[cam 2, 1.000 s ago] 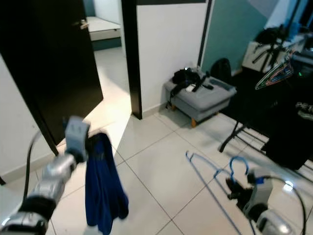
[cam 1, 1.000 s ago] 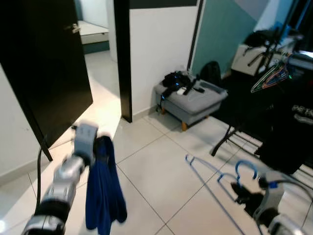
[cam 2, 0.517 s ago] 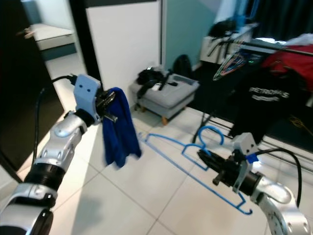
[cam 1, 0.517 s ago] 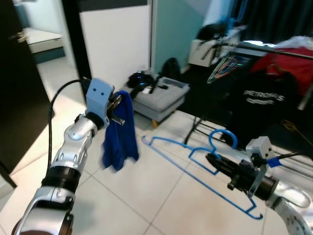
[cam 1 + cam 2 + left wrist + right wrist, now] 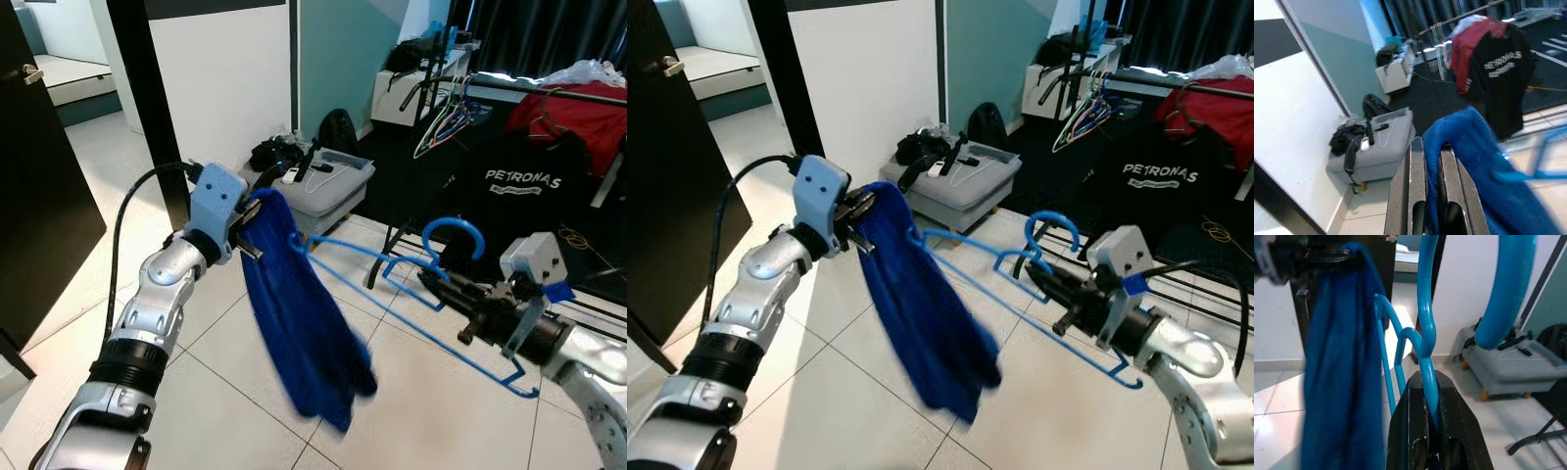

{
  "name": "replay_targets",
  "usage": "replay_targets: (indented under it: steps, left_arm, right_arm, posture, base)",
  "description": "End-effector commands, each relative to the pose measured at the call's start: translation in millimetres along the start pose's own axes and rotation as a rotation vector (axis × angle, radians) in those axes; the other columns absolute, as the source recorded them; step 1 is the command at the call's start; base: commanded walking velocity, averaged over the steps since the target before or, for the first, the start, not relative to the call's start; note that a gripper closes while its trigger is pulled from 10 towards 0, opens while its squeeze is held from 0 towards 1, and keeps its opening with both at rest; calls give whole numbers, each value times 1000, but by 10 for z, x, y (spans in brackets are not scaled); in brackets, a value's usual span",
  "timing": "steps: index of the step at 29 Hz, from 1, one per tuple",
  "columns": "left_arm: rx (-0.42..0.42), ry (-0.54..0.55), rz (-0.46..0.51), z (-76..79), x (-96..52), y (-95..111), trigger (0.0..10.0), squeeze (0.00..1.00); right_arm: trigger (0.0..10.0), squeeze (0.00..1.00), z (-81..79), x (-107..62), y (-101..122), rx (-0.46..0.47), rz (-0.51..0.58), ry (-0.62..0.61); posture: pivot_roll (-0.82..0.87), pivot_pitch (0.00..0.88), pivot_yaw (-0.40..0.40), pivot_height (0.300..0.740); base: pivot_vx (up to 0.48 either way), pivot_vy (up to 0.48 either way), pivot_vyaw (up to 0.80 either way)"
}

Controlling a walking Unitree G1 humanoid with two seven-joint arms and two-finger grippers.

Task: Hang hanger

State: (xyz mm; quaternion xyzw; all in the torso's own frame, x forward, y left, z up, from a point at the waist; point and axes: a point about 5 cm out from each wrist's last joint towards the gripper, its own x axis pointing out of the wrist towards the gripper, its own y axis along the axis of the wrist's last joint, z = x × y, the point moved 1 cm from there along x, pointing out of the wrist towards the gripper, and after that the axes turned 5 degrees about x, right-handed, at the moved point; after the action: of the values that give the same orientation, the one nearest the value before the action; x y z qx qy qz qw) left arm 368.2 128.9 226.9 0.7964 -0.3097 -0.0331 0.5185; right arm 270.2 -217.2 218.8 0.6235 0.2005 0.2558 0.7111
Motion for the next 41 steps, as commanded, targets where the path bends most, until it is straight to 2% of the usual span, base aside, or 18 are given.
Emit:
replay_targets:
  steps: [1, 5, 9, 15, 19, 22, 24, 27, 29, 31, 33, 37, 38, 40, 41]
  left_arm:
    - [10, -28, 17, 50, 3, 44, 10000, 0]
    - [-10, -66, 48, 129, 4, 113, 10000, 0]
    - [-19, -133, 87, 277, 16, 206, 10000, 0]
    - [-16, -142, 82, 308, 10, 198, 10000, 0]
    - [-19, -146, 102, 323, 28, 259, 10000, 0]
    - [-22, -147, 105, 326, 30, 274, 10000, 0]
    - [-37, -165, 135, 407, 43, 368, 10000, 0]
    - [-44, -171, 147, 439, 48, 404, 10000, 0]
    - [-70, -201, 193, 586, 58, 536, 10000, 0]
    - [-70, -201, 193, 586, 58, 536, 10000, 0]
    - [-114, -220, 226, 703, 61, 632, 10000, 0]
    - [-139, -232, 239, 771, 60, 673, 10000, 0]
    - [-155, -252, 251, 853, 57, 714, 10000, 0]
    - [-155, -252, 251, 853, 57, 714, 10000, 0]
    - [-179, -282, 270, 970, 51, 773, 10000, 0]
  right_arm:
    - [10000, 0, 16, -11, 79, -30, 9, -11]
    - [10000, 0, 11, -4, 85, -33, -1, -8]
    - [10000, 0, -49, 62, 11, -32, -39, 12]
    - [10000, 0, -75, 85, 6, -34, -51, 26]
    - [10000, 0, 37, 120, -37, -55, -98, -70]
    - [10000, 0, 62, 127, -41, -58, -104, -92]
    - [10000, 0, 128, 160, -127, -22, -151, -171]
    - [10000, 0, 141, 170, -170, -11, -175, -193]
    - [10000, 0, 227, 157, -414, 33, -307, -306]
    - [10000, 0, 227, 157, -414, 33, -307, -306]
    - [10000, 0, 288, 144, -550, 90, -363, -394]
    - [10000, 0, 319, 153, -575, 136, -357, -437]
    - [10000, 0, 364, 168, -577, 189, -333, -488]
    - [10000, 0, 364, 168, -577, 189, -333, -488]
    - [10000, 0, 424, 193, -569, 236, -292, -558]
  posture:
    - [-100, 0, 23, 740]
    - [-98, 0, 17, 740]
    - [-92, 0, 13, 740]
    - [-91, 0, 13, 740]
    - [-95, 0, 11, 740]
    - [-95, 0, 11, 740]
    - [-95, 0, 10, 740]
    - [-95, 0, 10, 740]
    - [-88, 0, 3, 740]
    - [-88, 0, 3, 740]
    - [-81, 0, -1, 740]
    - [-78, 0, -1, 740]
    - [-77, 0, -1, 740]
    - [-77, 0, -1, 740]
    - [-76, 0, -3, 740]
  base:
    - [0, 0, 0]
    - [0, 0, 0]
    - [0, 0, 0]
    - [0, 0, 0]
    - [0, 0, 0]
    - [0, 0, 0]
    - [0, 0, 0]
    - [0, 0, 0]
    - [0, 0, 0]
    - [0, 0, 0]
    - [0, 0, 0]
    - [0, 0, 0]
    - [0, 0, 0]
    - [0, 0, 0]
    - [0, 0, 0]
